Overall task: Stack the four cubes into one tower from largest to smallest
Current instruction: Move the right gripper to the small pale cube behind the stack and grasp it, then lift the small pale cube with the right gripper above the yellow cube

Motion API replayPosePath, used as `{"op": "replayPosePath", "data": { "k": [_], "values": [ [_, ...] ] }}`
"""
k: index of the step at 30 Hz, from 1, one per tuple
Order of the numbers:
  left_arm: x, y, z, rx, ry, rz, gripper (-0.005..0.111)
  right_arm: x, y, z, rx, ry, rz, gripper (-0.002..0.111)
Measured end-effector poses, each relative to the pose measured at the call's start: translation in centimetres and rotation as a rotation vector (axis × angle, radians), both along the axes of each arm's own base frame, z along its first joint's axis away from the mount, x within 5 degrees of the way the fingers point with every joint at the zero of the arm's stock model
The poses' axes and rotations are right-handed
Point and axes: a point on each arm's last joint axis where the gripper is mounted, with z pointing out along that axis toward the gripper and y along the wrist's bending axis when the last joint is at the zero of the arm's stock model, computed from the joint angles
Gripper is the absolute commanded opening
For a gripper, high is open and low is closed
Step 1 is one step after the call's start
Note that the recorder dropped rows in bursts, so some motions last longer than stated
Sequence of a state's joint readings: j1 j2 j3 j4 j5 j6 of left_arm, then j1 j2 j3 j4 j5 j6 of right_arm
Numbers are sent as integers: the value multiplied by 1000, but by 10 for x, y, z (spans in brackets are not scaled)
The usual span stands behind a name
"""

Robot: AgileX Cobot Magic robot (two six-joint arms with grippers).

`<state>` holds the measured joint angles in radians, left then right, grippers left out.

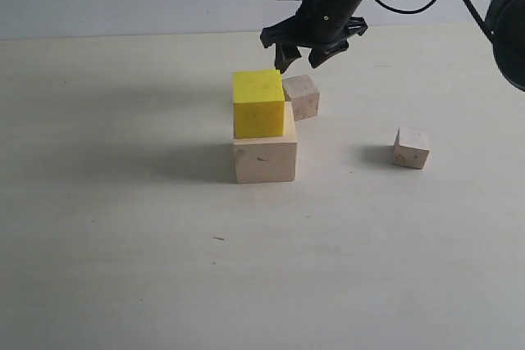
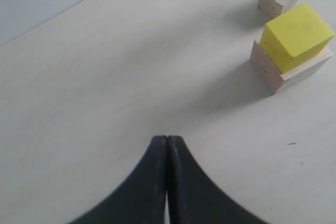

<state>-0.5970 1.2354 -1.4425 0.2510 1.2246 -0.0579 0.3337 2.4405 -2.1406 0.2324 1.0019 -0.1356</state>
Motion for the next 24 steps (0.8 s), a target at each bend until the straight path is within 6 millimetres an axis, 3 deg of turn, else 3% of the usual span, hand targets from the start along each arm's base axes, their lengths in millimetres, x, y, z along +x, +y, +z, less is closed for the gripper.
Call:
{"op": "replayPosePath", "data": {
  "k": [7,16,17,19,20,21,22,24],
  "values": [
    [0,0,0,1,0,-2,0,-1,0,-3,-5,15,3,62],
    [0,0,0,10,-2,-12,0,-3,3,-37,5,112,-1,62],
    [0,0,0,11,-2,-14,0,-3,3,-44,0,126,-2,56],
    [0,0,0,12,-3,-15,0,-2,2,-46,-4,129,-4,25],
    [0,0,0,12,-3,-15,0,-2,2,-45,-13,125,-10,20],
    [0,0,0,12,-3,-15,0,-2,1,-44,-18,122,-14,6],
    [0,0,0,12,-3,-15,0,-1,-2,-38,-50,103,-8,0],
    [0,0,0,12,-3,-15,0,-1,-9,-27,-122,68,6,0]
  ]
}}
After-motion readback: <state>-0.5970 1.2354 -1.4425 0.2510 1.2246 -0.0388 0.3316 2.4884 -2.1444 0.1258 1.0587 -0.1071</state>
